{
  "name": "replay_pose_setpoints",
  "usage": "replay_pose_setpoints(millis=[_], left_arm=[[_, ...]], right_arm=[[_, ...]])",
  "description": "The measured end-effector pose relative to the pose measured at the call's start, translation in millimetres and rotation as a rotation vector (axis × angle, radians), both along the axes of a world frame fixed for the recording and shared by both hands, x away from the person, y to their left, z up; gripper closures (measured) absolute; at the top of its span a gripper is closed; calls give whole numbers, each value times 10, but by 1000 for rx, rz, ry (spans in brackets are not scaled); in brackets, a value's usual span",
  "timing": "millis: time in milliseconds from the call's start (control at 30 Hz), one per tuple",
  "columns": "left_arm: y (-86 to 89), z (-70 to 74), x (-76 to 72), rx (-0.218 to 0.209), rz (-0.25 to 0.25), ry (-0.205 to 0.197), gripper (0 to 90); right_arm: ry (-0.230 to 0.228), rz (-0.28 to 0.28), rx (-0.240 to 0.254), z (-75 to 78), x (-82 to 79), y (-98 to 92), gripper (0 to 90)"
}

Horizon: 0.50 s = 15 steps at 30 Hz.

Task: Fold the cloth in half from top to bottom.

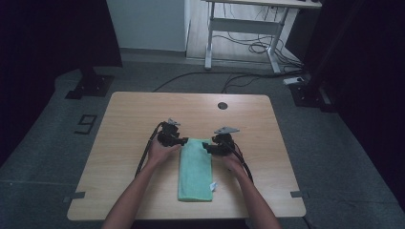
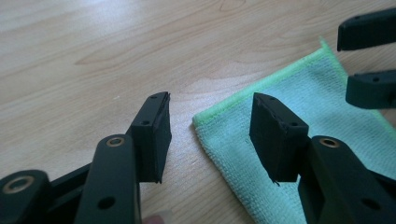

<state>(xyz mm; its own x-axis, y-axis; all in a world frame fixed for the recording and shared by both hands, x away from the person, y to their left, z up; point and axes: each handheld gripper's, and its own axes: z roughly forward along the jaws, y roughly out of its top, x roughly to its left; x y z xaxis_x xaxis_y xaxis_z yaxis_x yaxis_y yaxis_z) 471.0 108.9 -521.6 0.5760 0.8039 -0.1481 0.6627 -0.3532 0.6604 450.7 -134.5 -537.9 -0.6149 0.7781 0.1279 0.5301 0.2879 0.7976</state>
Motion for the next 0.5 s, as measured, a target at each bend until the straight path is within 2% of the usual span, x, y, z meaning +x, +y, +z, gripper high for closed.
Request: replay_pose_setpoints(millis=[267,500], left_arm=[[1,-85,27,1,-1,17,500],[-20,-134,26,11,-5,18,501]], right_arm=[[28,-2,-11,-83,133,31,434],[27,5,-37,-134,177,59,453]])
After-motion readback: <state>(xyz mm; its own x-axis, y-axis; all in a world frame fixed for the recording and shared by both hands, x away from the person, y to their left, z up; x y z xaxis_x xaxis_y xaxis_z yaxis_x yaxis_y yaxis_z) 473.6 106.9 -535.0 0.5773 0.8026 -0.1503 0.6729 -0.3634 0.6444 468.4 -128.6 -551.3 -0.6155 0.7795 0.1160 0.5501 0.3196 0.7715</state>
